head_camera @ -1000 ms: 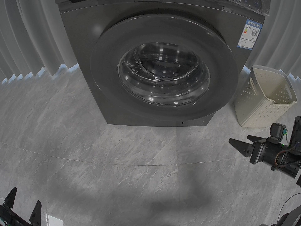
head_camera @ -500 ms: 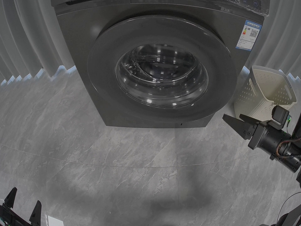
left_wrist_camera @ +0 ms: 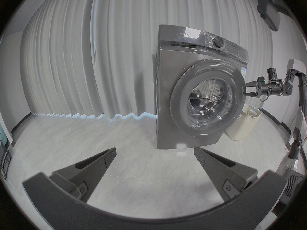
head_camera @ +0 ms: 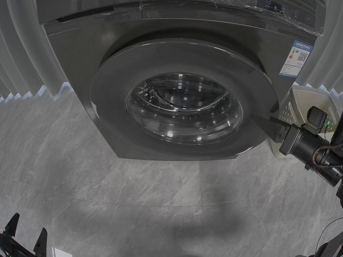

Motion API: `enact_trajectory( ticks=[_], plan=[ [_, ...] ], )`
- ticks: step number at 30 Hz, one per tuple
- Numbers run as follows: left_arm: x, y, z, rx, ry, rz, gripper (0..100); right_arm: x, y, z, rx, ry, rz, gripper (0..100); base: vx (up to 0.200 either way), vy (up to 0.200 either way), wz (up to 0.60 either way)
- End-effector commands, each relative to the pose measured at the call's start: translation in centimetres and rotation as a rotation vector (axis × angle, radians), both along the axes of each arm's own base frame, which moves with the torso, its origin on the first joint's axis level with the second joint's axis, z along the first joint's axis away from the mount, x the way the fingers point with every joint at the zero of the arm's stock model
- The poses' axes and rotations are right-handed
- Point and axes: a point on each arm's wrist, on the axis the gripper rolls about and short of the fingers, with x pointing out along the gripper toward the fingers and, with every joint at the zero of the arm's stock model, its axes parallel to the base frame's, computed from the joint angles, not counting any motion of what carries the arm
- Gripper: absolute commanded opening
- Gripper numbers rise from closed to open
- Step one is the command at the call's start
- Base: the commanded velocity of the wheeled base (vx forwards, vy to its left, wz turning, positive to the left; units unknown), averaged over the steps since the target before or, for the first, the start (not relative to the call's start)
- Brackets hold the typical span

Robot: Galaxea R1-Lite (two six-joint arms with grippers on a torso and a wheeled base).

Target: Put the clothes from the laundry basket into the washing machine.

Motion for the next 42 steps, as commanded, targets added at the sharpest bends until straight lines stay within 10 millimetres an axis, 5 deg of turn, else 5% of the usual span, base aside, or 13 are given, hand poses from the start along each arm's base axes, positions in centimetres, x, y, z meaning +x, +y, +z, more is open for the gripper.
enact_trajectory(
  ticks=[1, 30, 34, 42],
  plan=[
    [0.0, 0.0, -0.5, 0.0, 0.005, 0.0, 100, 0.8, 0.2, 0.8, 0.018, -0.032, -0.012, 100, 0.0, 0.0, 0.0],
    [0.0, 0.0, -0.5, -0.002, 0.005, 0.0, 100, 3.0, 0.6, 2.9, 0.095, -0.134, -0.149, 100, 0.0, 0.0, 0.0],
    [0.0, 0.0, -0.5, -0.002, 0.005, 0.0, 100, 2.1, 0.8, 2.2, 0.078, -0.112, -0.122, 100, 0.0, 0.0, 0.0],
    [0.0, 0.0, -0.5, -0.005, 0.005, 0.003, 100, -4.2, -0.9, -1.8, -0.02, -0.044, 0.042, 100, 0.0, 0.0, 0.0]
  ],
)
